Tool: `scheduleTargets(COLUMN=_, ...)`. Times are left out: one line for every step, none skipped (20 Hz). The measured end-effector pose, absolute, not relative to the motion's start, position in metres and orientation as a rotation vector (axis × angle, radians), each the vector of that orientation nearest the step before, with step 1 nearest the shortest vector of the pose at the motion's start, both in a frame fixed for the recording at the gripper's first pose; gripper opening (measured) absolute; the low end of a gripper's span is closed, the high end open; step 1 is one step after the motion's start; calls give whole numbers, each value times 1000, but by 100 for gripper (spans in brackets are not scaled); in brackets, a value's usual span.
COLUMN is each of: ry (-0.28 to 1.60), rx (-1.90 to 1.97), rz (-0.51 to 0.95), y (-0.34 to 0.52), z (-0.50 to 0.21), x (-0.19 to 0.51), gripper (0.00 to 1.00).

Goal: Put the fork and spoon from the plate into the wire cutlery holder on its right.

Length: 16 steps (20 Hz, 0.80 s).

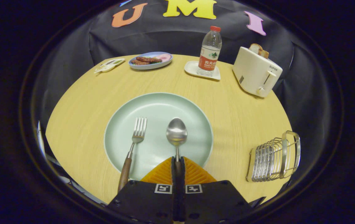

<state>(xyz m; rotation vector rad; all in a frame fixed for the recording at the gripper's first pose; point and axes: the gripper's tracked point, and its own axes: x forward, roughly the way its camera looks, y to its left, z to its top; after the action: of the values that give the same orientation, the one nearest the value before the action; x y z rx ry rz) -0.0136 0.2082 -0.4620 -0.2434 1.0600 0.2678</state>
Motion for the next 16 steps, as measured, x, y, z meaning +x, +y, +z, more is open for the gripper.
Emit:
scheduleTargets(ry=1077, rx=-233, rz=277, y=209, z=-460, x=-15, gripper=1)
scheduleTargets(ry=1088, rx=-228, rz=282, y=207, z=-456, x=-15, gripper=1)
scheduleTargets(ry=1088, rx=-225, rz=284, y=205, z=-450, x=-14, gripper=1)
scheduleTargets(ry=1086, rx=-222, rz=287, y=203, z=-442, x=-12, gripper=1)
scheduleTargets(ry=1089, rx=-216, rz=290, y=201, z=-434, x=-11, gripper=1)
scheduleTargets(ry=1095, rx=-204, rz=294, y=198, z=-423, x=-10, gripper=1)
scheduleTargets(ry=1103, rx=-196, rz=294, y=194, z=-412, x=-8, gripper=0)
scheduleTargets(ry=1115, rx=-185, rz=294, y=188, z=-399, x=-8, gripper=1)
scheduleTargets(ry=1127, rx=-171, rz=294, y=181, z=-383, x=-6, gripper=1)
scheduleTargets(ry=1136, rx=-160, rz=289, y=171, z=-370, x=-5, gripper=1)
scheduleTargets(ry=1145, rx=-153, rz=282, y=160, z=-357, x=-4, gripper=1)
scheduleTargets(ry=1155, rx=-150, rz=272, y=146, z=-344, x=-2, gripper=1)
scheduleTargets(ry=1167, rx=-146, rz=260, y=132, z=-332, x=-2, gripper=1)
scheduleTargets(ry=1175, rx=-141, rz=247, y=119, z=-322, x=-1, gripper=1)
scheduleTargets(ry=1183, rx=-143, rz=234, y=104, z=-312, x=0, gripper=1)
scheduleTargets(ry=1190, rx=-144, rz=214, y=87, z=-303, x=2, gripper=1)
